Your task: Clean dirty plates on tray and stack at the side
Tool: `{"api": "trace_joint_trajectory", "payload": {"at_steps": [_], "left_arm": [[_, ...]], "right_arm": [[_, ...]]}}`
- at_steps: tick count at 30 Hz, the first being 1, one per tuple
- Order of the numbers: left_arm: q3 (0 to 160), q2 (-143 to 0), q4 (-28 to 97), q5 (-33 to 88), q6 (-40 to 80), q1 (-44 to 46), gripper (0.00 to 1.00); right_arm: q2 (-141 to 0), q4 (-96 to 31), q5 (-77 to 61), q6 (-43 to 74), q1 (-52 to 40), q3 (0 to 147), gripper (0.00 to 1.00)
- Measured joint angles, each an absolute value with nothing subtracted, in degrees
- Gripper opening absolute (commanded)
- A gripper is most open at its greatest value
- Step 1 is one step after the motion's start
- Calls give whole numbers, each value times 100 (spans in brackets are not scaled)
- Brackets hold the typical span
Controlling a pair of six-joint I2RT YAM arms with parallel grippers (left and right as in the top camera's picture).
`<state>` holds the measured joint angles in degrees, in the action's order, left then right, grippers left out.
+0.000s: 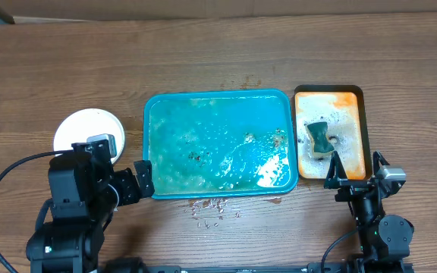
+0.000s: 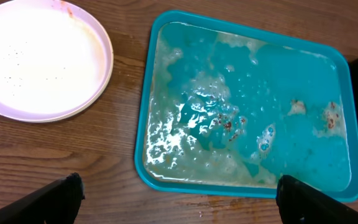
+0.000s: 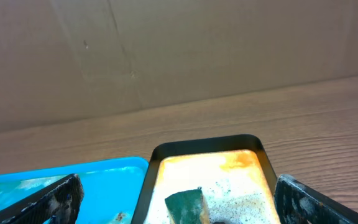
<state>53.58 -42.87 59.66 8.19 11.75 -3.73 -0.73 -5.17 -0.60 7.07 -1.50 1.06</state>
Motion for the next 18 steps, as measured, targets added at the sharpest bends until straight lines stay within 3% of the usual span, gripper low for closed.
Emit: {"api": "trace_joint_trajectory", "payload": {"at_steps": [8, 18], "left_arm": [[4952, -3395, 5638, 735, 1028, -235, 100], [2613, -1251, 3636, 622, 1004, -156, 100]], "right_arm": [[-73, -517, -62, 707, -150, 106, 100], [-73, -519, -62, 709, -150, 106, 100]]}}
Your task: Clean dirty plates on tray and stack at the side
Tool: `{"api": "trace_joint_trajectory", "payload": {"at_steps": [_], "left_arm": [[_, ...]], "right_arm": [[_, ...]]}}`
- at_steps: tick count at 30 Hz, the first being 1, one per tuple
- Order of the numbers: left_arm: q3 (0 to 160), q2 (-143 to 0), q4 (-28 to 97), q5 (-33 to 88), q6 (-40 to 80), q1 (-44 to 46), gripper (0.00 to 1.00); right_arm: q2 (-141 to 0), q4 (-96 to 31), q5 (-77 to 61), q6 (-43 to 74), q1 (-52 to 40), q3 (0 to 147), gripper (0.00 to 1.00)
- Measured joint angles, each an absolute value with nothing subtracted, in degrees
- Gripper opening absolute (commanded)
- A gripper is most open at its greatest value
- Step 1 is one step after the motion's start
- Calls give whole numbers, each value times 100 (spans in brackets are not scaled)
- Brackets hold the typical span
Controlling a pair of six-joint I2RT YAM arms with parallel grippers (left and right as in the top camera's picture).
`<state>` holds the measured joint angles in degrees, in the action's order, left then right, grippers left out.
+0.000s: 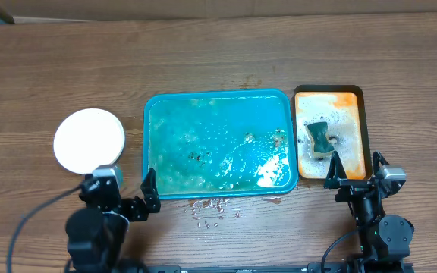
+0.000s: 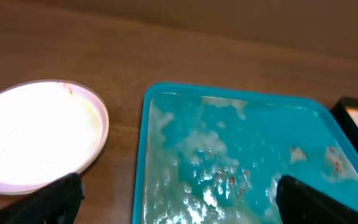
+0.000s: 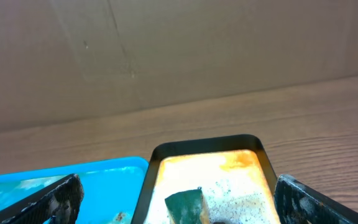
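Note:
A white plate (image 1: 89,140) lies alone on the table left of the teal tray (image 1: 218,93), and it shows bright in the left wrist view (image 2: 36,134). Soapy water and a few food specks cover the teal tray (image 2: 143,155); no plate is on it. My left gripper (image 1: 124,193) is open and empty near the table's front edge, off the tray's front-left corner (image 2: 179,199). My right gripper (image 1: 355,168) is open and empty at the front end of the black tray (image 3: 179,199).
The black tray (image 1: 328,88) holds orange foamy water and a green sponge (image 1: 319,139), which also shows in the right wrist view (image 3: 188,205). Crumbs (image 1: 211,206) are scattered on the wood in front of the teal tray. A cardboard wall (image 3: 166,50) backs the table.
My left arm has moved back toward the front edge, away from the white plate, which is now fully uncovered from overhead. Its gripper stays open. The right arm has not moved.

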<state>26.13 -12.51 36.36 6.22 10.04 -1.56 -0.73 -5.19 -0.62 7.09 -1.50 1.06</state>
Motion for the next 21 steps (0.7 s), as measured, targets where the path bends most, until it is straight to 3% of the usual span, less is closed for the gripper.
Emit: {"api": "trace_joint_trajectory", "payload": {"at_steps": [6, 15, 21], "left_arm": [[1411, -211, 2539, 624, 1004, -156, 100], [412, -86, 119, 620, 834, -156, 100], [69, -86, 316, 620, 735, -156, 100]], "right_arm": [[-73, -517, -60, 707, -148, 106, 100], [-73, -515, -62, 709, -150, 106, 100], [-73, -517, -60, 709, -150, 106, 100]]}}
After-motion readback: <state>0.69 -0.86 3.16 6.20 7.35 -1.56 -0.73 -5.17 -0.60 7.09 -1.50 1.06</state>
